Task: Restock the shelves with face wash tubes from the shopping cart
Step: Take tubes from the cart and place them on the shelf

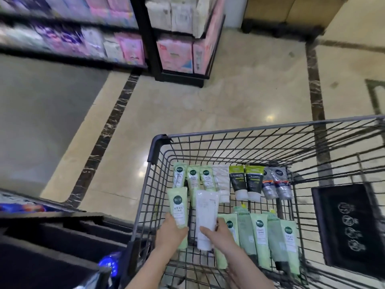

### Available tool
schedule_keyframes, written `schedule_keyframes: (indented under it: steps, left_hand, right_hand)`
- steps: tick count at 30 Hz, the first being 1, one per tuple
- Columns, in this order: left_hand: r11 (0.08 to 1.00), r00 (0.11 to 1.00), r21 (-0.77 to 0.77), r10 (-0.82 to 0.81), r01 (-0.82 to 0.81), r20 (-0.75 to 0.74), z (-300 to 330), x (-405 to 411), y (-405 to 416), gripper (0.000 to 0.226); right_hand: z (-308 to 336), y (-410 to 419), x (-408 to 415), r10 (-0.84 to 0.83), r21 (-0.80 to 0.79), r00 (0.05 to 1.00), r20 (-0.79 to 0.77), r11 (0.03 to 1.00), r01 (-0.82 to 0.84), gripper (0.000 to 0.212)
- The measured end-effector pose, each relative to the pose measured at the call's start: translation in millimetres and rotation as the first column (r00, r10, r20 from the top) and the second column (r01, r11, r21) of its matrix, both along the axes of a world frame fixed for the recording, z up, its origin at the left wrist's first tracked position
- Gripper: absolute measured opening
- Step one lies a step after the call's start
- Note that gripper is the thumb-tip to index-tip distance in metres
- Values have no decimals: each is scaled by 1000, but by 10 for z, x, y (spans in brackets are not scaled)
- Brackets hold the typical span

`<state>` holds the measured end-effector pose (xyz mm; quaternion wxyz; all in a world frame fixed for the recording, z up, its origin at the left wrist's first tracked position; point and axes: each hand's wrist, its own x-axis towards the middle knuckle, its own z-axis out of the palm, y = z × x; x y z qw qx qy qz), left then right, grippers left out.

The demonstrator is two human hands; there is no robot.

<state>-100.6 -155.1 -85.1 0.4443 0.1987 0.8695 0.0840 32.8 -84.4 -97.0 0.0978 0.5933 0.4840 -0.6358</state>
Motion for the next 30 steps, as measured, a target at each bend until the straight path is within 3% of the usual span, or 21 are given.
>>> schedule_keyframes:
  steps: [3, 7, 13, 19, 22, 26, 30]
  left_hand:
    - [984, 993, 162, 90, -77, -74, 369, 29, 71, 52]
    - [904, 969, 388, 230, -180, -87, 889, 134, 89, 53]
    - [631, 875, 701, 484, -331, -23, 1731, 581, -141, 52]
    - [390, 764, 851, 645, -351, 19, 2389, 1083, -596, 57]
    - [290, 691, 894, 722, -340, 28, 2631, 1283, -888, 62]
    - [169, 595, 920, 799, -354, 82, 2799, 1515, -1354, 60]
    - [95, 500, 924, 859, -369, 112, 2889, 1705, -1889, 48]
  right_hand:
    - [397, 69, -9, -41, 101, 993, -107, 994, 52, 65]
    - [913, 149, 46, -47, 203, 965, -257, 974, 101, 56]
    - [1673, 78, 262, 24, 325, 873, -487, 933, 156, 57]
    - [2288, -207, 495, 129, 342, 733, -668, 928, 148, 60]
    - [2562, -437, 617, 222, 384, 677, -702, 918, 97, 52]
    - [2768, -856, 758, 342, 420, 615, -710, 907, -20, 59]
    - [2893, -1338, 819, 436, 442, 563, -702, 887, -137, 37]
